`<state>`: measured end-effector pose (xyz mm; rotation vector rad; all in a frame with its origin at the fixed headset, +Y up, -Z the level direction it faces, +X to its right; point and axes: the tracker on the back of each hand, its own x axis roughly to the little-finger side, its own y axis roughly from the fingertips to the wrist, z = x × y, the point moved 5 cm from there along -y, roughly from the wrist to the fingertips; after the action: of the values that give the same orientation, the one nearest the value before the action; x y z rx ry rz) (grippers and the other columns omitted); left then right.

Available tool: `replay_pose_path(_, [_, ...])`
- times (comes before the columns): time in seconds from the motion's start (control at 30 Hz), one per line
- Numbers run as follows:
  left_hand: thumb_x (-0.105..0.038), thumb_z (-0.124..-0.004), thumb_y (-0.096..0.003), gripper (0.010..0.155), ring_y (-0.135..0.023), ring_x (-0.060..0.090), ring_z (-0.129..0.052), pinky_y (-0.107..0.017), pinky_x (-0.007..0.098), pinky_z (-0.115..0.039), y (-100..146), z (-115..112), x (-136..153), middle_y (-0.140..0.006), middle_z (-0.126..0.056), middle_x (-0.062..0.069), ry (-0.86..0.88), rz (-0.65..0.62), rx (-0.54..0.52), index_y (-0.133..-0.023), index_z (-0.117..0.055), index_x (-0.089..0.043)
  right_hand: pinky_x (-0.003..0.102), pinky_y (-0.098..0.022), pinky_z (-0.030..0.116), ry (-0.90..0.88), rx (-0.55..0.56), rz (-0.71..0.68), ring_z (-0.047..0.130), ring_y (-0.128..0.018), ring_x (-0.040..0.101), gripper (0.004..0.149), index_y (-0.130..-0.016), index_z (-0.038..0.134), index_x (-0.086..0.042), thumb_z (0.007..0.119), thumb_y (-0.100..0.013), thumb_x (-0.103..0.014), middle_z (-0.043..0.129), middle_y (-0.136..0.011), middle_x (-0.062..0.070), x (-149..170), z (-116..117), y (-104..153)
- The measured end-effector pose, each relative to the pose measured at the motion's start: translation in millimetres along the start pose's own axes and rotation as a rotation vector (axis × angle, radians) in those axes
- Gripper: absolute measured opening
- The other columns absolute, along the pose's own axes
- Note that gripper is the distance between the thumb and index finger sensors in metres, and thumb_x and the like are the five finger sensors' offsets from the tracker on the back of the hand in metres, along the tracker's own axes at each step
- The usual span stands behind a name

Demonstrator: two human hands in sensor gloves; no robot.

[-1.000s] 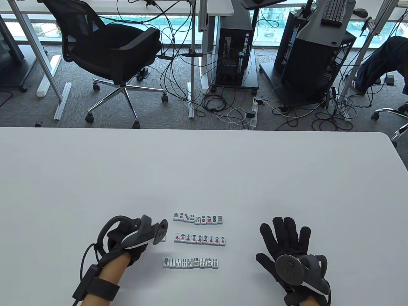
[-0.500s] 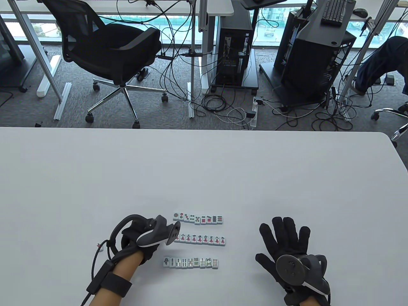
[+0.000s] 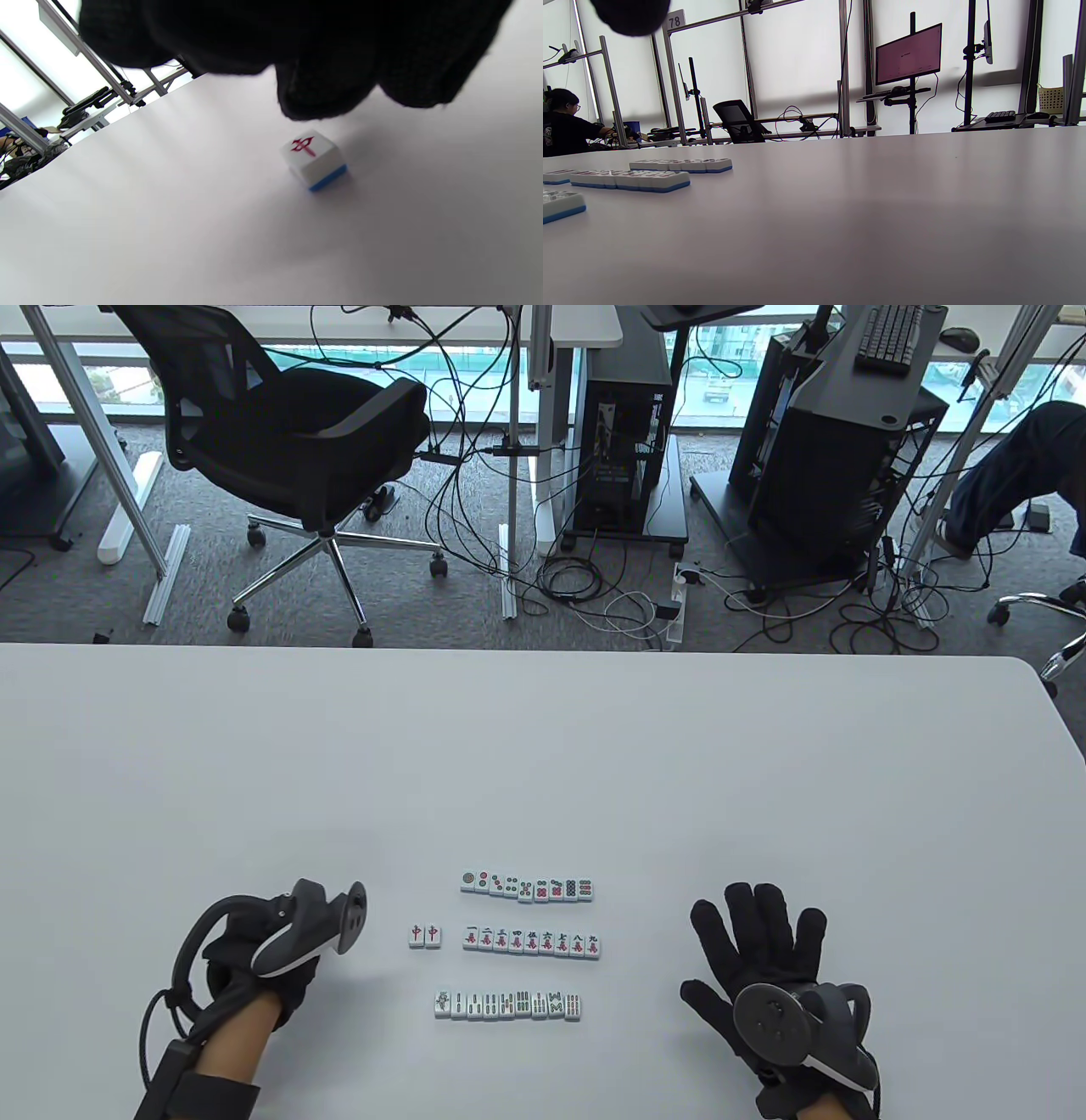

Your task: Mahjong suit sorting

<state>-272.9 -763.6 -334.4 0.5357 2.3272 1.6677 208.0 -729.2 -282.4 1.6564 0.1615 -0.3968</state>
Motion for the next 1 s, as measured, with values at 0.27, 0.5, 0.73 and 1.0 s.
replay_pose_path(0.27, [-0.050, -0.090, -0.0274, 0.065, -0.016, 0.010, -0.097, -0.036, 0.038, -0.087, -1, -29, 28, -0.041, -0.100, -0.015, 0.069, 0.084, 0.026, -0.086, -0.082, -0.024, 0.071, -0.071, 0.008, 0.009, -0.008, 0.005, -0.001, -0.104, 0.039, 0.078, -0.109, 0.011, -0.036, 0.057, -0.051, -0.062, 0.005, -0.117, 0.009, 0, 1, 0])
replay_pose_path(0.5, [-0.049, -0.090, -0.0280, 0.063, -0.017, 0.011, -0.097, -0.036, 0.038, -0.087, -6, -28, 20, -0.041, -0.100, -0.015, 0.081, 0.035, 0.004, -0.082, -0.082, -0.017, 0.071, -0.071, 0.008, 0.011, -0.017, 0.006, -0.001, -0.104, 0.038, 0.078, -0.109, 0.011, -0.036, 0.058, -0.051, -0.062, 0.005, -0.118, 0.009, 0, 2, -1])
replay_pose_path(0.73, [-0.050, -0.090, -0.0284, 0.062, -0.017, 0.010, -0.097, -0.036, 0.038, -0.087, -8, 6, -24, -0.041, -0.100, -0.015, 0.140, -0.101, -0.097, -0.081, -0.084, -0.018, 0.071, -0.071, 0.008, 0.006, -0.012, 0.006, -0.001, -0.104, 0.038, 0.078, -0.109, 0.011, -0.036, 0.058, -0.051, -0.062, 0.005, -0.117, 0.009, 0, 1, -1])
replay_pose_path(1.0, [-0.049, -0.089, -0.0284, 0.061, -0.019, 0.010, -0.098, -0.038, 0.038, -0.087, -4, 46, -95, -0.042, -0.100, -0.016, 0.061, -0.284, -0.178, -0.082, -0.084, -0.020, 0.071, -0.071, 0.007, -0.001, -0.010, 0.005, -0.001, -0.104, 0.038, 0.078, -0.109, 0.012, -0.036, 0.058, -0.051, -0.062, 0.005, -0.118, 0.009, 0, 1, -1])
